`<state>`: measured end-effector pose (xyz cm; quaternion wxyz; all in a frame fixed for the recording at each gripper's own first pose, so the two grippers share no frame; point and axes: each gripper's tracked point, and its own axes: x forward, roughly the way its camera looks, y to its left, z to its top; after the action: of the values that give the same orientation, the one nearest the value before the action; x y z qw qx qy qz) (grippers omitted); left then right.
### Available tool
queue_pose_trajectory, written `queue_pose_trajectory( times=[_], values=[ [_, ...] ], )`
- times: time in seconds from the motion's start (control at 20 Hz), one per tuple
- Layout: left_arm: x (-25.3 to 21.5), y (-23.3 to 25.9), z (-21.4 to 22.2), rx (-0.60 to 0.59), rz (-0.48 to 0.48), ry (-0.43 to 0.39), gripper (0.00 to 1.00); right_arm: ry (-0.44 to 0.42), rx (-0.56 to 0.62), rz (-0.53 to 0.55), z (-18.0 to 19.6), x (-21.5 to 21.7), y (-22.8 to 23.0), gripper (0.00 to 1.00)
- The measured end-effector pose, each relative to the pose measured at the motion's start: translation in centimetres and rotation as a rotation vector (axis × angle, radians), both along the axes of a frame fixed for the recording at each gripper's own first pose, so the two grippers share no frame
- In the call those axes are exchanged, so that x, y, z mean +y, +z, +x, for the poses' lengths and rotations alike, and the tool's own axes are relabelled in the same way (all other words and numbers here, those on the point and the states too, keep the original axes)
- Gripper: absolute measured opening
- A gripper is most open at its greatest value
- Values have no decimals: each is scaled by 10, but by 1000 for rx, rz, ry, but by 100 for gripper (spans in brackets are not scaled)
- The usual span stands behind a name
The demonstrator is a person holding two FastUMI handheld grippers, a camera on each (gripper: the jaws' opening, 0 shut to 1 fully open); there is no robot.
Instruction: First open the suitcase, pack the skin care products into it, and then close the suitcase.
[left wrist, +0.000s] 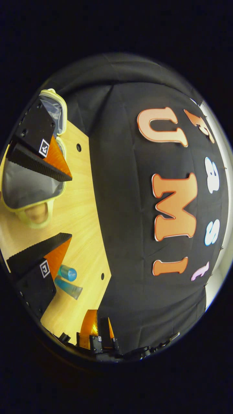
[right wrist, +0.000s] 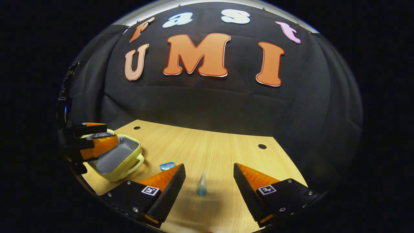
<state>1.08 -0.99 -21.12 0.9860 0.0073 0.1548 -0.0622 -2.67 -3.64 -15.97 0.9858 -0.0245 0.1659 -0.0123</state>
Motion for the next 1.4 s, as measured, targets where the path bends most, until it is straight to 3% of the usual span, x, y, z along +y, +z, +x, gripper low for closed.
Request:
queue_pose_trajectory(
  times=[0.4, 1.05, 1.2, 1.4],
  values=[
    [-100, -76, 0, 95, -29, -147, 99, 68, 117, 11, 6, 14, -65, 95],
    [-160, -131, 31, 149, -54, -223, 98, 109, 146, 30, 26, 4, -116, 95],
    [-172, -136, 41, 152, -54, -246, 89, 112, 160, 49, 28, 1, -124, 95],
    [-178, -139, 52, 147, -62, -247, 54, 145, 181, 51, 30, 4, -135, 93]
  ],
)
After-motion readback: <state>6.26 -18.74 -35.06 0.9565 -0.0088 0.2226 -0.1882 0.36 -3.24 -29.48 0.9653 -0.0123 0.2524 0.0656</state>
